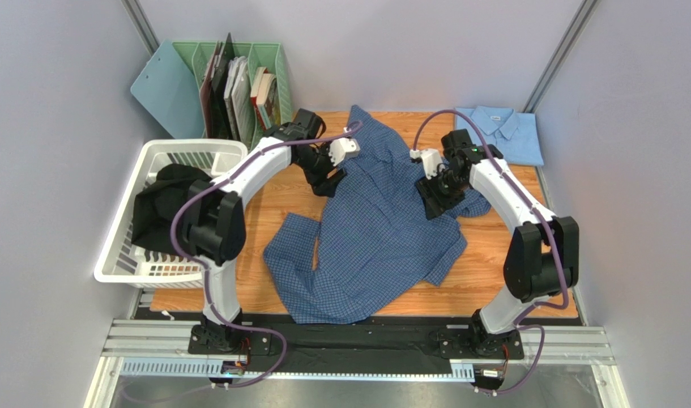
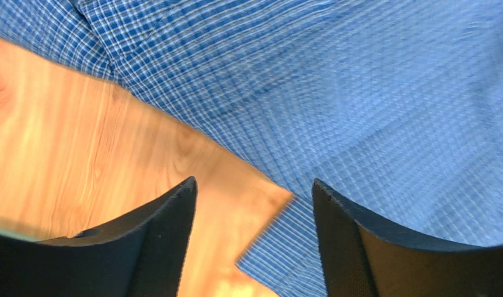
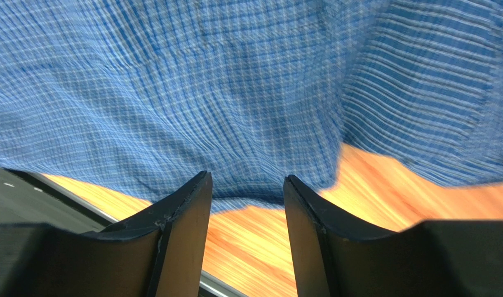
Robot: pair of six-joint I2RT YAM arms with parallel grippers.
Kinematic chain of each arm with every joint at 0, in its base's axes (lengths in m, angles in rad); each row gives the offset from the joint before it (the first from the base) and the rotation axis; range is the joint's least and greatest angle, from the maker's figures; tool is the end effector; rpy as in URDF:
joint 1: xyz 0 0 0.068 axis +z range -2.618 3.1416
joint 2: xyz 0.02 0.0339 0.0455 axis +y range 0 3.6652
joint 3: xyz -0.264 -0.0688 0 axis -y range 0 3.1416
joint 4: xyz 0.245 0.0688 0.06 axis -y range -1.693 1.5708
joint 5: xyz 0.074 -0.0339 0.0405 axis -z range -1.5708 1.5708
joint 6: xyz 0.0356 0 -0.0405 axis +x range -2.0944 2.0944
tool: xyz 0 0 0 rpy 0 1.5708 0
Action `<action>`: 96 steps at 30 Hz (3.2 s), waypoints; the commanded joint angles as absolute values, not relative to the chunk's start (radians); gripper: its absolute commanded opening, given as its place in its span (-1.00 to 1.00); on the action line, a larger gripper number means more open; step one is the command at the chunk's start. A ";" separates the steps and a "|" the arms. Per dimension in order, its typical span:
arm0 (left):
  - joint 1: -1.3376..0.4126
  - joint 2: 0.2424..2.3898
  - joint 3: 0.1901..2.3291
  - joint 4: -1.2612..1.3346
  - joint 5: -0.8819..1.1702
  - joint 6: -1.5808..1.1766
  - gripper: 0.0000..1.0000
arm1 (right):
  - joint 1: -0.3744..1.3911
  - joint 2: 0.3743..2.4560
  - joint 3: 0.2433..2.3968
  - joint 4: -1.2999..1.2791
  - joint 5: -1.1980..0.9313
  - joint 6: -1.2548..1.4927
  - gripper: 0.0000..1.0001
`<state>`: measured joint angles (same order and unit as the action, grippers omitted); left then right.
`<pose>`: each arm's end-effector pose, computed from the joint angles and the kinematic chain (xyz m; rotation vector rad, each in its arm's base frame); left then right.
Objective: Fold and stack the long sleeve shirts
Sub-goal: Flatten the shirt out
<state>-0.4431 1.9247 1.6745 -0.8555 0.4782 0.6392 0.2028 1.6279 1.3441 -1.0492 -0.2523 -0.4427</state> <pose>0.3644 -0.1910 0.2642 1.4568 2.1348 -0.5661 0.3044 0.0717 0.2606 -0.9479 2.6978 0.3191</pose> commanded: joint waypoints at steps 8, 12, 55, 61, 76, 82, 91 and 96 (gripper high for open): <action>-0.509 2.183 1.769 -0.888 0.322 0.615 -0.13 | 0.252 1.802 1.261 -0.928 -0.207 -0.276 -0.07; -0.560 2.062 1.547 -0.902 0.275 0.605 -1.00 | 0.245 1.778 1.198 -0.920 -0.134 -0.325 -0.10; -0.322 1.735 1.500 -1.072 0.584 0.537 0.63 | -0.061 2.215 1.832 -0.934 -0.222 -0.347 -0.05; -0.321 1.723 1.499 -1.071 0.566 0.534 0.63 | -0.020 2.275 1.851 -0.902 -0.206 -0.330 -0.05; -0.264 1.683 1.514 -1.000 0.551 0.456 0.62 | 0.029 1.888 2.013 -0.605 -0.414 -0.354 -1.00; -0.233 1.632 1.486 -0.963 0.558 0.445 0.62 | 0.151 1.598 1.853 -0.829 -0.586 -0.547 -1.00; -0.170 1.534 1.330 -0.893 0.568 0.482 0.64 | 0.307 1.056 1.042 -0.911 -0.456 -0.845 -1.00; -0.170 1.629 1.376 -0.874 0.549 0.488 0.62 | 0.298 1.147 0.945 -0.836 -0.321 -0.733 -1.00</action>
